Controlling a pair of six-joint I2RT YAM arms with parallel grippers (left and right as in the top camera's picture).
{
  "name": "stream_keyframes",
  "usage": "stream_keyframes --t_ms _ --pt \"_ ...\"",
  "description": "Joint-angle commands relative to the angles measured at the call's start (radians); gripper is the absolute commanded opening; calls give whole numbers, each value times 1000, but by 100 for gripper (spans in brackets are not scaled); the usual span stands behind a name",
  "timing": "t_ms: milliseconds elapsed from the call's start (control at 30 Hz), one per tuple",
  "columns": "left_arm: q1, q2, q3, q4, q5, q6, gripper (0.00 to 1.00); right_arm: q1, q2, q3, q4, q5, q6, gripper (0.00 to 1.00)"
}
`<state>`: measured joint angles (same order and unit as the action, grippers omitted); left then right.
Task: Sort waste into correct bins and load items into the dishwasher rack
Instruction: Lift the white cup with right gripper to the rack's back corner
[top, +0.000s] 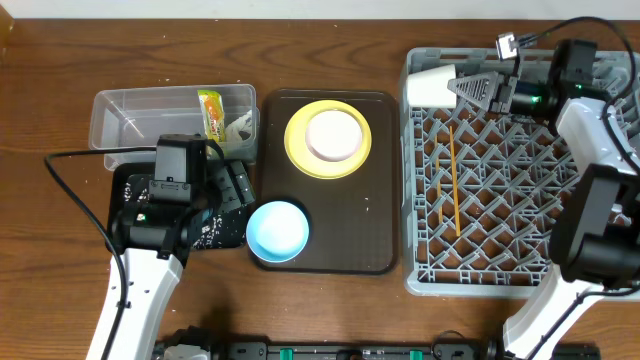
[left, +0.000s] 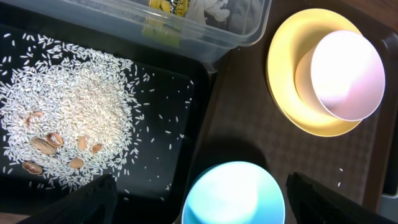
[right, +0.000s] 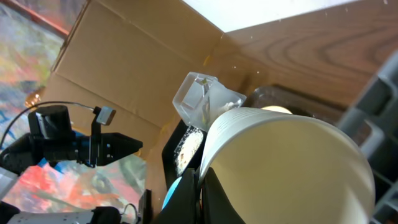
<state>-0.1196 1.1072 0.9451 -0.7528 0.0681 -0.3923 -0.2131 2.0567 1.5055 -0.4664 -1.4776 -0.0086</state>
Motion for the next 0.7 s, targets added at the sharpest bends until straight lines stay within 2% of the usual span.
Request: stream_keyframes --t_ms 0,433,667 --pt "3 -4 16 -2 -10 3 90 -14 38 -3 6 -36 -16 1" --pt "3 -4 16 -2 -10 3 90 -45 68 -3 13 91 -38 1" --pt "3 -3 16 -2 -10 3 89 -45 70 -3 63 94 -49 1"
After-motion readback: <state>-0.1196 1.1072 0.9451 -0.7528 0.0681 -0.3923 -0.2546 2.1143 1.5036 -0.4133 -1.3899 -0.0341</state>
